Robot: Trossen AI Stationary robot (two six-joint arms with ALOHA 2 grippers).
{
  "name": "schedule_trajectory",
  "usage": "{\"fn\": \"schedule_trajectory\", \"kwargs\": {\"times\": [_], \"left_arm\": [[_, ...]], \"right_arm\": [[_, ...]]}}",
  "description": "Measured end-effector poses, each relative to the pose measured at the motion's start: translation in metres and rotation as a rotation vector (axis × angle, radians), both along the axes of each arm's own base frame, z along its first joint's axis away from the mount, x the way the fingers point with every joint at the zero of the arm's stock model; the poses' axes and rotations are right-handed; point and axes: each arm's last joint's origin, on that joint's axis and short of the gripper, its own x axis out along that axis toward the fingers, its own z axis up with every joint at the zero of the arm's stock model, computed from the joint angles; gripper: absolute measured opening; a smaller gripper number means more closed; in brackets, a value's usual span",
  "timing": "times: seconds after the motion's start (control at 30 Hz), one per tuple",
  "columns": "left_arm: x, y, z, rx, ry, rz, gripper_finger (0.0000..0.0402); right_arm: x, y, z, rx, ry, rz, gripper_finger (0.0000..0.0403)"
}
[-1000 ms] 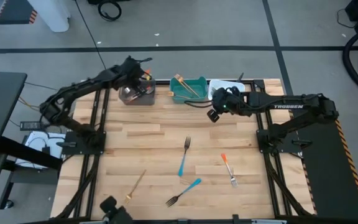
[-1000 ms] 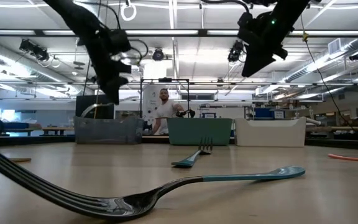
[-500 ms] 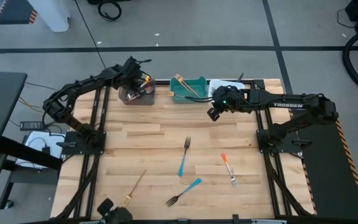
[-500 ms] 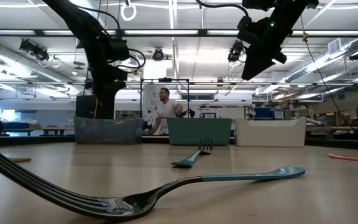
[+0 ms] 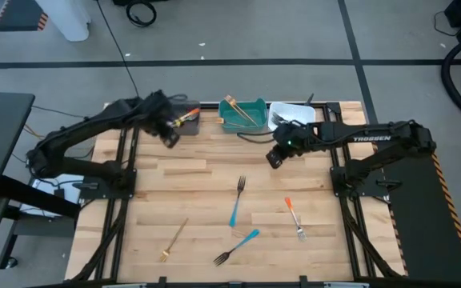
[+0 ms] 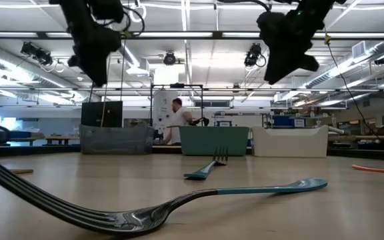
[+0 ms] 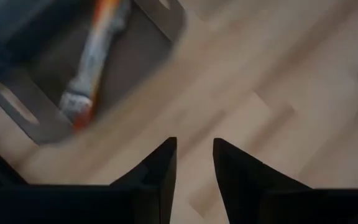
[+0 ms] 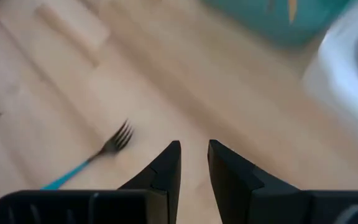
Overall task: Sort silverware by color (type)
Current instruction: Put the bottom blue fork into the white bin
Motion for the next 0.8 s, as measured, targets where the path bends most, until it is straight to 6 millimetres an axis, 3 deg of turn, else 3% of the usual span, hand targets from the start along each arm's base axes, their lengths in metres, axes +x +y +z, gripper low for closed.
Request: {"fn": "schedule_trajectory", "kwargs": {"times": [0.17, 0.37, 0.63, 0.8], "left_arm": [[0.001, -0.044, 0.006, -0.057, -0.025, -0.06, 0.0114], [0.006, -0.092, -0.012, -0.106, -0.035, -0.134, 0.0114], [0.015, -0.144, -0.045, -0.188, -0.138, -0.195, 0.0114], [0.015, -0.169, -0.053, -0.241, -0.204, -0.256, 0.0114]], "right_arm": [[-0.005, 0.03, -0.008, 0.202, 0.037, -0.079, 0.0089], [-0.015, 0.073, -0.035, 0.367, 0.132, -0.142, 0.0089], [-0.02, 0.107, -0.047, 0.353, 0.169, -0.093, 0.0089], [0.0, 0.122, -0.058, 0.315, 0.1, 0.097, 0.0089]]}}
